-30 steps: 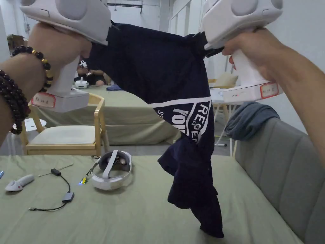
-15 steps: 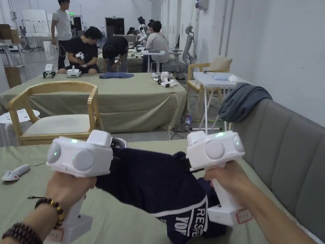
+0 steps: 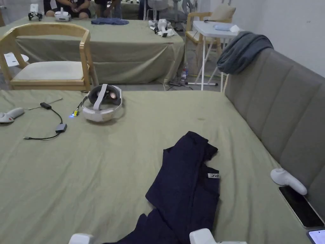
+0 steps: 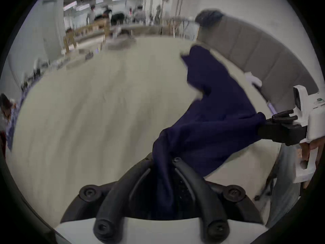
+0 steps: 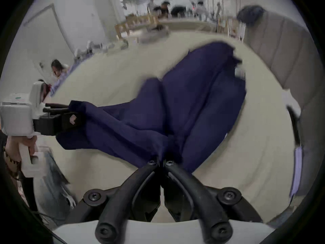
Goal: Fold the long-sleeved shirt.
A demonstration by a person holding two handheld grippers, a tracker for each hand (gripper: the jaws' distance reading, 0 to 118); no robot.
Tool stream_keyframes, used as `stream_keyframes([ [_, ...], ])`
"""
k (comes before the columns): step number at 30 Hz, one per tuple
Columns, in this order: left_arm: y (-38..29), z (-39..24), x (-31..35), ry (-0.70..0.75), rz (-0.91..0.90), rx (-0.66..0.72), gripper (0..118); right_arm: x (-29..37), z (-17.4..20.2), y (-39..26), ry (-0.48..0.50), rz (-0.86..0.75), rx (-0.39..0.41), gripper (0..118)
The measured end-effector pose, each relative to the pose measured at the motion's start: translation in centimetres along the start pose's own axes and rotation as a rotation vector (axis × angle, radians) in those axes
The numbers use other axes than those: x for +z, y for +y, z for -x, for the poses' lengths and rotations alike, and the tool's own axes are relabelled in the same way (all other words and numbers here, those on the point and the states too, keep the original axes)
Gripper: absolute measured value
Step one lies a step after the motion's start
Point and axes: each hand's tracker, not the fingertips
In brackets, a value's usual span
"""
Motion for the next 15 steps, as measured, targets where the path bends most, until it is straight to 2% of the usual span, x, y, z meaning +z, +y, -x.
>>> stream_keyframes([
  [3, -0.9, 0.1, -0.2, -0.013, -0.087, 0.039, 17, -0.6, -1.1, 0.0, 0.044, -0.014, -0.058, 1],
  [4, -0.5, 0.1, 0.4, -0.011, -0.071, 0.031, 32, 0.4, -1.2, 0.5, 0.063, -0.017, -0.082, 10],
  [5, -0.5, -0.1, 0.8, -0.010, -0.081, 0.027, 57, 1.6, -1.4, 0.7, 0.050, -0.022, -0.072, 32],
  [6, -0.3, 0.1, 1.4, -0.001, -0.099, 0.022, 87, 2.7, -1.6, 0.8, 0.065, -0.045, -0.085, 67],
  [7, -0.2, 0.2, 2.0, 0.007, -0.115, 0.009, 111, 3.8, -1.8, 0.8, 0.093, -0.095, -0.094, 114],
  [8, -0.2, 0.4, 2.9, 0.009, -0.146, -0.003, 106, 5.0, -2.2, 0.7, 0.089, -0.143, -0.105, 117],
  [9, 0.2, 0.5, 4.3, 0.004, -0.212, -0.019, 104, 6.6, -2.5, 0.5, 0.090, -0.214, -0.112, 115],
  [10, 0.8, 0.7, 5.3, -0.002, -0.224, -0.012, 104, 7.5, -2.9, 0.7, 0.048, -0.219, -0.139, 110],
  [11, 1.3, 0.7, 5.9, 0.001, -0.202, -0.006, 100, 8.6, -3.3, 0.5, 0.041, -0.226, -0.185, 95],
  [12, 0.9, 0.2, 6.9, 0.007, -0.201, -0.007, 83, 9.2, -3.8, 0.5, 0.019, -0.212, -0.228, 52],
  [13, 0.3, -0.2, 7.8, 0.006, -0.205, -0.010, 28, 9.7, -4.1, 0.4, 0.003, -0.220, -0.251, 0],
  [14, 0.5, -0.4, 8.3, 0.005, -0.221, -0.032, 5, 9.9, -4.4, 0.3, -0.018, -0.228, -0.266, 0],
  [15, 0.6, -0.7, 8.2, 0.026, -0.227, -0.062, 4, 10.1, -5.7, -0.1, -0.099, -0.232, -0.282, 0],
])
